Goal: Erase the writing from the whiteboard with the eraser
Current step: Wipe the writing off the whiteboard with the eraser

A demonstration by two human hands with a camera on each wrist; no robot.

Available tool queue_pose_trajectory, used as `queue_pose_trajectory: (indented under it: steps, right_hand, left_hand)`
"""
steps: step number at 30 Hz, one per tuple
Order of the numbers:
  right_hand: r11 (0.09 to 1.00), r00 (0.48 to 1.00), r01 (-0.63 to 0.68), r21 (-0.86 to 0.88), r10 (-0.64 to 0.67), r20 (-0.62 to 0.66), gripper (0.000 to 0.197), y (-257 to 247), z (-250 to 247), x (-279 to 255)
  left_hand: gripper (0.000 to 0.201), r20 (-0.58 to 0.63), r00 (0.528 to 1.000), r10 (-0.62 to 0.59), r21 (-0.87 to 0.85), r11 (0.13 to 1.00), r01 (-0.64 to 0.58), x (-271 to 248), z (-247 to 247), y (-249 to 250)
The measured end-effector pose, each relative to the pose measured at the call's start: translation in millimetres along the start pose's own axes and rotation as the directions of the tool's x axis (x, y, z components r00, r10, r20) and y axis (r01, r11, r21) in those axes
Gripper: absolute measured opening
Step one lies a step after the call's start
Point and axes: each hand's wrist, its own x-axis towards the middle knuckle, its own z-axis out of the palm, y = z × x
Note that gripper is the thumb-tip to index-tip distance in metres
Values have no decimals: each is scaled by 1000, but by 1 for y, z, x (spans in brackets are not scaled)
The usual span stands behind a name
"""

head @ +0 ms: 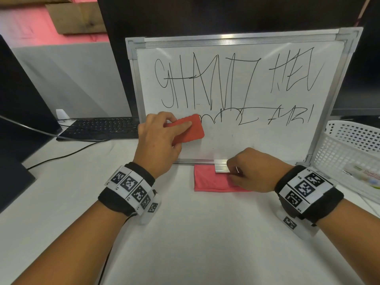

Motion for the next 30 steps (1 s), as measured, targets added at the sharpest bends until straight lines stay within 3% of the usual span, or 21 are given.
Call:
queue_pose_trajectory:
  steps: [4,10,17,22,27,30]
  right_hand:
    - [1000,1000,-1,0,1,1,22,-1,-1,0]
    - [1000,1000,6,-1,-6,-8,23,0,0,0]
    - [1000,1000,1,-1,-1,0,22,0,1,0]
    - [1000,1000,-3,4,3,1,22,-1,0,0]
    - [1000,1000,-3,7,3,3,23,0,0,0]
    - [1000,1000,-3,7,3,9,22,0,1,1]
  left_hand:
    - [56,-45,999,-24,49,998,26,1,-1,4]
    - [55,36,997,-68,57,996,66,0,-3,0]
    - [54,-47,994,-97,29,995,98,0,-4,0]
    - [54,23,996,-91,49,995,90,1,-6,1]
    - [56,-58,990,-125,19,992,127,2,-8,0]
    - [55,-8,995,-102,31,994,102,2,-7,4]
